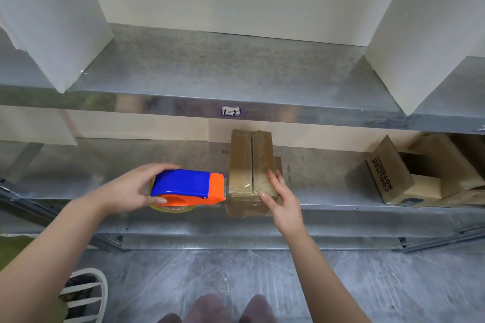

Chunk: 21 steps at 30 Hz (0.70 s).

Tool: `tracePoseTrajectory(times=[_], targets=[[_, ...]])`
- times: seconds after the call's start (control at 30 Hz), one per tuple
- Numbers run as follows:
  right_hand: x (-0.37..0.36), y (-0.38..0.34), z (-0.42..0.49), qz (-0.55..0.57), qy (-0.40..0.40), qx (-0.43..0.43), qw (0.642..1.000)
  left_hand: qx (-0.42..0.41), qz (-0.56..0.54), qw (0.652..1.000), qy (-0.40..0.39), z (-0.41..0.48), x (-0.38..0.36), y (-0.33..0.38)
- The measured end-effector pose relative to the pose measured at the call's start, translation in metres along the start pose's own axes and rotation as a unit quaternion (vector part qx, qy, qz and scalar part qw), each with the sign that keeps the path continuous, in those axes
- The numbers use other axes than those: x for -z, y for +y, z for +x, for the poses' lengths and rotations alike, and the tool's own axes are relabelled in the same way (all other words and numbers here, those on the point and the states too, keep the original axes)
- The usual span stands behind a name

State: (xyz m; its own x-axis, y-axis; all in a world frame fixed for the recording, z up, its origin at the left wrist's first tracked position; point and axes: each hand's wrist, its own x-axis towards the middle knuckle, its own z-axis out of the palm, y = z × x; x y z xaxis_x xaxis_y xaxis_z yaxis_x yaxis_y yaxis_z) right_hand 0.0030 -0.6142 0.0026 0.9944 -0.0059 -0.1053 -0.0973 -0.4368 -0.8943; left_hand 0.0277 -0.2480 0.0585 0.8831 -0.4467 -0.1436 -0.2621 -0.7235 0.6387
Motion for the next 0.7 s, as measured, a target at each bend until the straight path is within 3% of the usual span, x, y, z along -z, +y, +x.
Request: tracePoseTrajectory(times=[0.2, 0.37, 0.53, 0.7], targets=[[0.000, -0.001, 0.000, 0.012, -0.006, -0.011, 1.000, 0.000, 0.052, 0.998, 0.036, -0.026, 0.014, -0.026], [-0.004, -0.002, -0.001, 0.026, 0.002, -0.015, 1.000, 0.008, 0.205, 0.978, 0.023, -0.004, -0.003, -0.013], [-0.006, 0.000, 0.001, 0.027, -0.001, -0.014, 1.000, 0.059, 0.175, 0.981, -0.052, 0.012, -0.012, -0.014], [-0.004, 0.002, 0.003, 0.030, 0.006, -0.013, 0.999, 0.063, 0.194, 0.977, -0.060, 0.021, -0.035, 0.002]])
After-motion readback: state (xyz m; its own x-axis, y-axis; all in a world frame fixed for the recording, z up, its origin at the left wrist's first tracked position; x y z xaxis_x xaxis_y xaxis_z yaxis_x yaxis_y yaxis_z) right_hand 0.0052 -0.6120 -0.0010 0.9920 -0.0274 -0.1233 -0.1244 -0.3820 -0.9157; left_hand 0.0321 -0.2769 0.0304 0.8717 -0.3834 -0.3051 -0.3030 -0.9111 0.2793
